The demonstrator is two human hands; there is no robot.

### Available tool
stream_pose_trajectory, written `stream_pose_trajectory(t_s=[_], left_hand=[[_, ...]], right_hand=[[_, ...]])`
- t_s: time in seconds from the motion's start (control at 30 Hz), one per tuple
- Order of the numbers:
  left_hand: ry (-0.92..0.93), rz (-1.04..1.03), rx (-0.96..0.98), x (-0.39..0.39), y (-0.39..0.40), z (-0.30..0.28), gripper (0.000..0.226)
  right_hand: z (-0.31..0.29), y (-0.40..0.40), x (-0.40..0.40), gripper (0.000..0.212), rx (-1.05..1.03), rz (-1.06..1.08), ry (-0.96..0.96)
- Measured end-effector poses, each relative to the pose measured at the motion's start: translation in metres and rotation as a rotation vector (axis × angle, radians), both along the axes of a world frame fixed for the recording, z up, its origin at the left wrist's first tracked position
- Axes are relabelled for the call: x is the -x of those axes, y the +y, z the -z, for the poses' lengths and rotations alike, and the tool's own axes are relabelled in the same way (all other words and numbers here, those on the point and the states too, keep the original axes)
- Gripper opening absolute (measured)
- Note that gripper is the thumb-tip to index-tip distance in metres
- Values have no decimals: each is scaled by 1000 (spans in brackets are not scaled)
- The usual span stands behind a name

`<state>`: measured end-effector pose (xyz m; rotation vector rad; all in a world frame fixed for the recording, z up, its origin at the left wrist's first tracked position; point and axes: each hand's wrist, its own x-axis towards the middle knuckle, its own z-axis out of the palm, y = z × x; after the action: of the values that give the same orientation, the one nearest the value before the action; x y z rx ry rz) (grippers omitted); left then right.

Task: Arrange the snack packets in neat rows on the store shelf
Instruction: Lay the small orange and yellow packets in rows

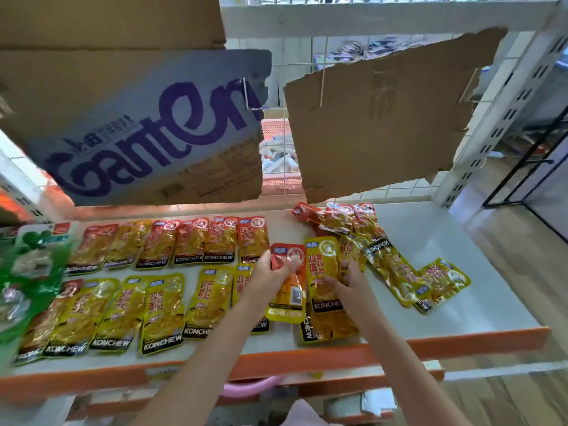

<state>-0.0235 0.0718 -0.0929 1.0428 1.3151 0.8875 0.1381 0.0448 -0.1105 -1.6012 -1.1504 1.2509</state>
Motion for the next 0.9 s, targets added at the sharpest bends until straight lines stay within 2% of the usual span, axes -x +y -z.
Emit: stream_pose_trajectory(t_s=[0.13, 0.27, 0.4, 0.5, 0.53, 0.63, 0.67, 0.77, 0.83, 0.9], left_hand=[[49, 86, -36, 7, -18, 15, 57], [-71, 48, -62, 14, -22, 22, 78], [-206, 63, -75, 20, -25, 23, 60], [-201, 56, -79, 18, -30, 22, 48], [-158, 70, -111, 17, -32, 22, 54], [-2, 173, -211, 16, -36, 24, 101], [2, 184, -215, 16, -36, 26, 103], [-125, 176, -143, 18, -32, 25, 80], [-334, 155, -68, 18, -30, 23, 66], [-511, 99, 42, 20, -26, 21, 55]], right_hand=[[5, -4, 2, 20, -58, 29, -160], [10, -10, 6, 22, -152, 45, -274], [12, -13, 5, 28, -181, 58, -326], [11, -15, -2, 23, -189, 64, -360], [10, -15, -5, 21, -188, 81, -370], [4, -13, -17, 25, -176, 162, -395], [2, -13, -21, 28, -174, 198, -388], [-9, -13, -25, 26, -194, 192, -330], [-11, -14, -17, 19, -176, 102, -209], [-5, -16, -6, 21, -113, 28, -119]])
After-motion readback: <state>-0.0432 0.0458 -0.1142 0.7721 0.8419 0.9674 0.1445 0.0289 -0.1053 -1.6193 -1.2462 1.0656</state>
